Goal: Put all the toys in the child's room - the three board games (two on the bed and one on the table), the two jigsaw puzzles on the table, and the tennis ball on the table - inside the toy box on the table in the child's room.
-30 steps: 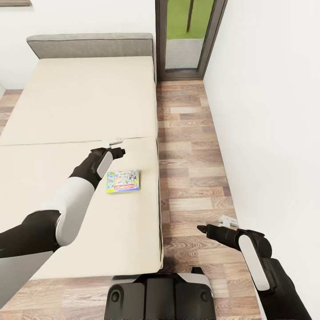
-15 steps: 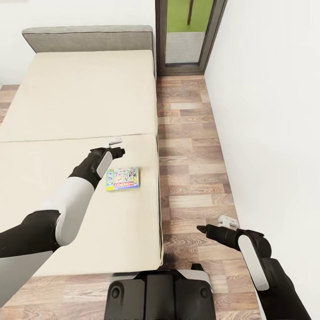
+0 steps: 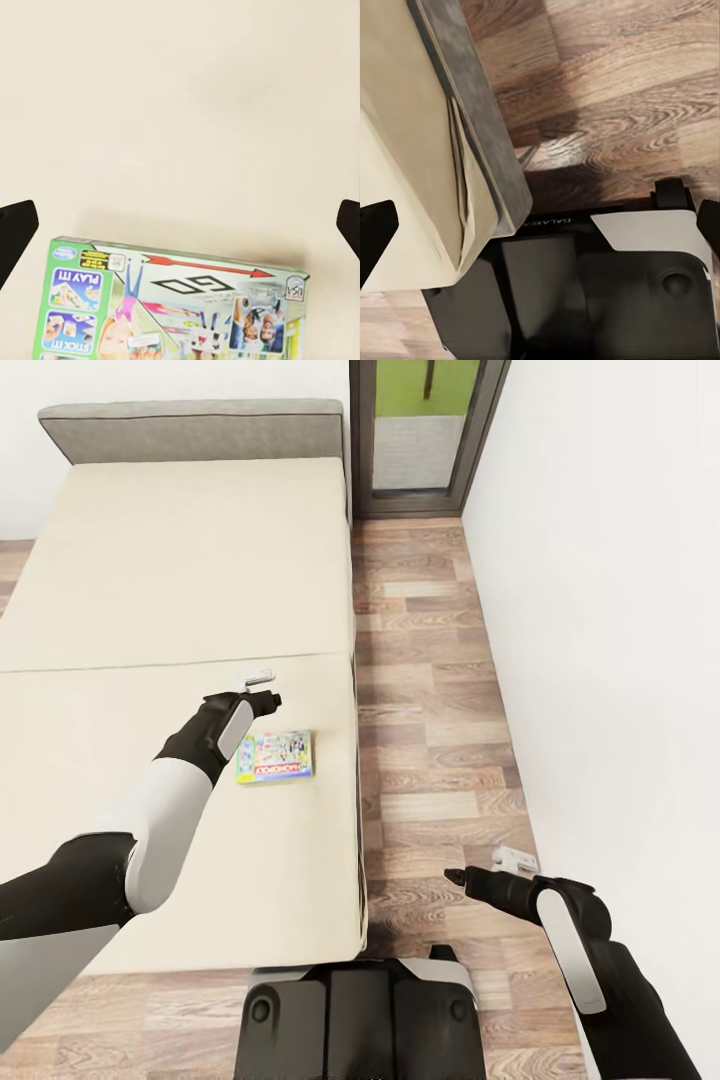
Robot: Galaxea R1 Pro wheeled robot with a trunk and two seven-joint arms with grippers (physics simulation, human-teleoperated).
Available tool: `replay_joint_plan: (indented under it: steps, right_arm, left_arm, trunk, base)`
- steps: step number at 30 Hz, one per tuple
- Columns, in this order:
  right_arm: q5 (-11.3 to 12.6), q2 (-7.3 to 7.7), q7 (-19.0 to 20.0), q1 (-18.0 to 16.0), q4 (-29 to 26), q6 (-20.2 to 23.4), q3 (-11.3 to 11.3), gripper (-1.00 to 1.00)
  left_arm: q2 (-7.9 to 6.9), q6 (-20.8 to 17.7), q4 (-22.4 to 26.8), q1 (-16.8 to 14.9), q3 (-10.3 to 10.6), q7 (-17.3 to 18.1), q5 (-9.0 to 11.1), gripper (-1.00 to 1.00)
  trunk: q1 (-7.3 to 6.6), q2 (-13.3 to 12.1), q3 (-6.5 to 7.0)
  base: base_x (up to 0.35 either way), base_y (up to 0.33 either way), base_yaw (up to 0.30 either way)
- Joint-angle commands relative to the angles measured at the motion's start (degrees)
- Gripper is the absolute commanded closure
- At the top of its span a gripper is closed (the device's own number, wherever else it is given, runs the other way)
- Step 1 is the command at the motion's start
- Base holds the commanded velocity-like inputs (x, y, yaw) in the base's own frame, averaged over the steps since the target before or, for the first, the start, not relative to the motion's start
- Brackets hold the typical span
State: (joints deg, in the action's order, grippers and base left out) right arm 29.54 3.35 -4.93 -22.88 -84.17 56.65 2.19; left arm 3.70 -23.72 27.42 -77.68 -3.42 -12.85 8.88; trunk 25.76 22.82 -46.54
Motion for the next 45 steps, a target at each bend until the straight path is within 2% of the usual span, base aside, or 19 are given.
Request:
replay_joint_plan:
  steps: [1,14,45]
  right_arm:
    - [0.61,0.04,-0.52,-0.04,0.25,0.2,0.0,-1.0]
    - [0.61,0.28,-0.52,0.02,3.04,-0.01,0.0,-1.0]
    - [0.52,0.02,-0.59,0.03,3.31,-0.05,0.02,-1.0]
  left_arm:
    - [0.06,-0.21,0.09,-0.02,-0.18,-0.31,0.61,-1.0]
    - [0.36,0.12,0.09,-0.02,-0.18,-0.33,0.61,-1.0]
    - [0.01,-0.38,2.79,-1.09,-0.15,-0.33,0.61,-1.0]
  trunk:
    - [0.03,0.09,-0.16]
    - [0.03,0.09,-1.39]
    - [0.03,0.09,-4.32]
  base:
    - [0.0,0.0,0.0]
    - [0.0,0.0,0.0]
    - [0.0,0.0,0.0]
